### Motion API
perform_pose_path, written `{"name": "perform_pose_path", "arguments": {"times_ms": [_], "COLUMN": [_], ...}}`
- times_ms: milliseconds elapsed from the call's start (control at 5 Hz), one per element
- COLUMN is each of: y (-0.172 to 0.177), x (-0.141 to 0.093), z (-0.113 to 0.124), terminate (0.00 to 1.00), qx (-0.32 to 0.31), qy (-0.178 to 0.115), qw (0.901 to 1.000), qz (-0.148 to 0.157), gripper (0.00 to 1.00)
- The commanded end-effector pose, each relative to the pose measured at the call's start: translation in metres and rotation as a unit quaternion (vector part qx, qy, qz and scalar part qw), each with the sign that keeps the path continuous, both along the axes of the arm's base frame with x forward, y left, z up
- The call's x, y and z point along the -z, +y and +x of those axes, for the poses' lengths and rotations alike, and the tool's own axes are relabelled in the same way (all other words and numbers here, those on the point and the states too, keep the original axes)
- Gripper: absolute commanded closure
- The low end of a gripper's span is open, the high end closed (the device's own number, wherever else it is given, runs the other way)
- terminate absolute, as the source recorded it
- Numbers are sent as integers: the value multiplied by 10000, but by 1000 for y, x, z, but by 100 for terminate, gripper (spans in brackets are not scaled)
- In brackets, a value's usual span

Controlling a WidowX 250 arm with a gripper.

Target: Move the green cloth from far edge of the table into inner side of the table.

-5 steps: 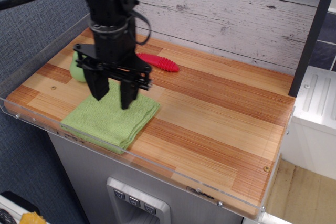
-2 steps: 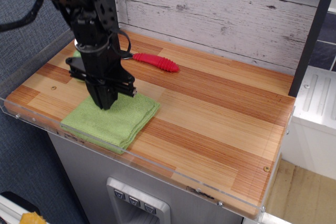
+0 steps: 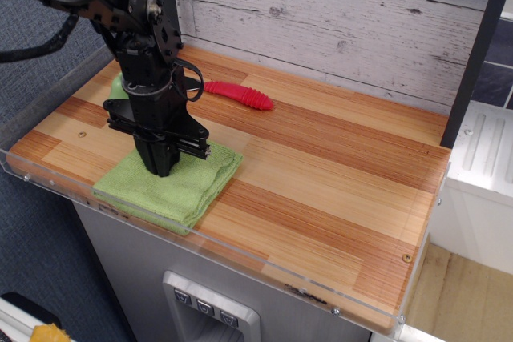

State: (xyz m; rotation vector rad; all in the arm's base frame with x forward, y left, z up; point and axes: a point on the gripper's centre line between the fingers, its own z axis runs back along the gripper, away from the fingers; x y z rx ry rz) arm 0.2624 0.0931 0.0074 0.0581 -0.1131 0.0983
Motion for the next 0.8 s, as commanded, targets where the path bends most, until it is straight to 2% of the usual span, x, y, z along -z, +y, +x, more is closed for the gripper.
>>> {"name": "perform_pose_path", "arguments": {"times_ms": [0,400,600], "y": [-37,-84,-100], "x": [-1,-6,-8], "z": [7,18,33], "terminate": [0,0,0], "qx": [130,458,384], "qy": [-82,-124,-15], "qw": [9998,9985,9981], "qz": [-117,-289,-472], "gripper": [100,100,100]}}
